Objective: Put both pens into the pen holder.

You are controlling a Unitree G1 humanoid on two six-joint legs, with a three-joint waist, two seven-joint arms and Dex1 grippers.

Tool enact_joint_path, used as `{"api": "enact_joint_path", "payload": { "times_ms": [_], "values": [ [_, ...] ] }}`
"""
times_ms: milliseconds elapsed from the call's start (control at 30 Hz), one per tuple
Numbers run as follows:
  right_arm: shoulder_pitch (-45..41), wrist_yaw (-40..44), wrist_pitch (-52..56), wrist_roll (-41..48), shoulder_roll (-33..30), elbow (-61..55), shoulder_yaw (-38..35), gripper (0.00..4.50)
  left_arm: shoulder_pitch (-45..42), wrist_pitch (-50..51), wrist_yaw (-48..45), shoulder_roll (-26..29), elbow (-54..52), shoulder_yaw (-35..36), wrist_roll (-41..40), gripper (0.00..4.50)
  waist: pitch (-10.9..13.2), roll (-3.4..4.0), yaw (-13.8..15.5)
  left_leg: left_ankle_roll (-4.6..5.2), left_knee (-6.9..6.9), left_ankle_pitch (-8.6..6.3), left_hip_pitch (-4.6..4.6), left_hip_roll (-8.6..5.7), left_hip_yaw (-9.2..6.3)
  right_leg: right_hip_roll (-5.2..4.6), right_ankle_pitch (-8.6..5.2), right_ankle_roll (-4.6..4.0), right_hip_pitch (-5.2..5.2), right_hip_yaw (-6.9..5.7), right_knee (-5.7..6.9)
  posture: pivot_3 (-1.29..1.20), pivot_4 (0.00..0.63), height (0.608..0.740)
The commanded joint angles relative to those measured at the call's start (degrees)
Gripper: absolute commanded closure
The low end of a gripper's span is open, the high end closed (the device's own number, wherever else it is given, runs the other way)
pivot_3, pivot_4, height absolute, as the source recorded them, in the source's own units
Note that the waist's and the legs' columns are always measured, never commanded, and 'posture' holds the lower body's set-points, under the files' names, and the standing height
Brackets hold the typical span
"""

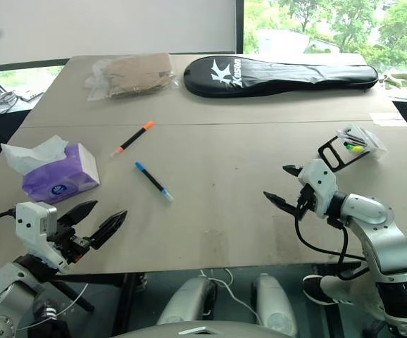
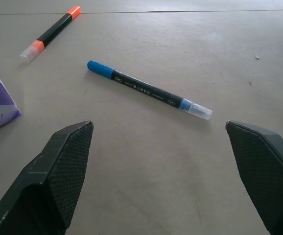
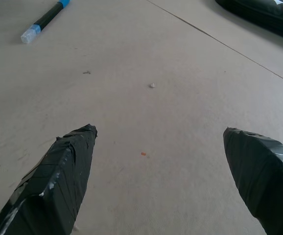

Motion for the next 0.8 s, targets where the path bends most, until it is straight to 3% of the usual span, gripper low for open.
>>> {"api": "enact_joint_path", "payload": {
  "times_ms": [33,267,433,533,600,800],
  "values": [
    [-0.14,-1.26,-0.96,0.96,0.44,-3.23,-1.71,0.08,-1.13,0.00,0.86,0.62,-1.42,0.90,-1.20,0.00,0.00,0.00,0.06,0.00,0.00,0.00,-0.01,0.00,0.00,0.00,0.00,0.00,0.00,0.00,-0.01,0.00,0.150,0.740],
    [-1.72,1.16,-2.18,5.91,2.43,-6.76,-1.53,0.08,-11.82,10.75,16.92,-1.25,-4.82,-1.39,-7.63,0.00,0.00,0.00,0.19,0.01,0.01,-0.01,-0.07,0.00,-0.12,-0.01,0.01,0.01,0.01,-0.11,-0.04,0.00,0.150,0.740],
    [-2.48,10.88,-3.33,11.28,-1.98,-10.27,-1.00,0.08,-33.31,36.74,49.61,-7.43,-2.92,-3.84,-15.25,0.00,-0.02,-0.06,0.58,0.01,0.09,-0.01,-0.08,-0.04,-0.30,-0.01,0.03,0.04,0.09,-0.33,-0.04,0.00,0.150,0.740],
    [-3.30,15.29,-3.22,13.80,-5.08,-10.13,-1.78,0.08,-46.38,51.79,62.39,-16.13,2.15,-2.38,-11.21,0.00,-0.05,-0.14,1.07,0.01,0.19,-0.01,-0.03,-0.17,-0.48,-0.03,0.04,0.06,0.26,-0.65,-0.01,0.00,0.150,0.740],
    [-4.04,16.95,-3.76,14.60,-6.27,-9.63,-2.11,0.08,-53.28,59.90,66.12,-21.28,4.75,-1.60,-6.12,0.00,-0.04,-0.24,1.28,0.02,0.21,0.00,-0.03,-0.29,-0.50,-0.02,0.05,0.08,0.30,-0.77,0.00,0.00,0.150,0.740],
    [-6.09,18.01,-3.68,17.13,-6.71,-10.29,-2.81,0.08,-63.25,62.92,70.38,-27.84,15.90,0.14,4.34,0.00,-0.03,-0.27,0.99,-0.25,0.10,0.14,-0.04,-0.25,-0.48,-0.04,0.05,0.08,0.23,-0.71,-0.02,0.00,0.150,0.740]
  ]
}}
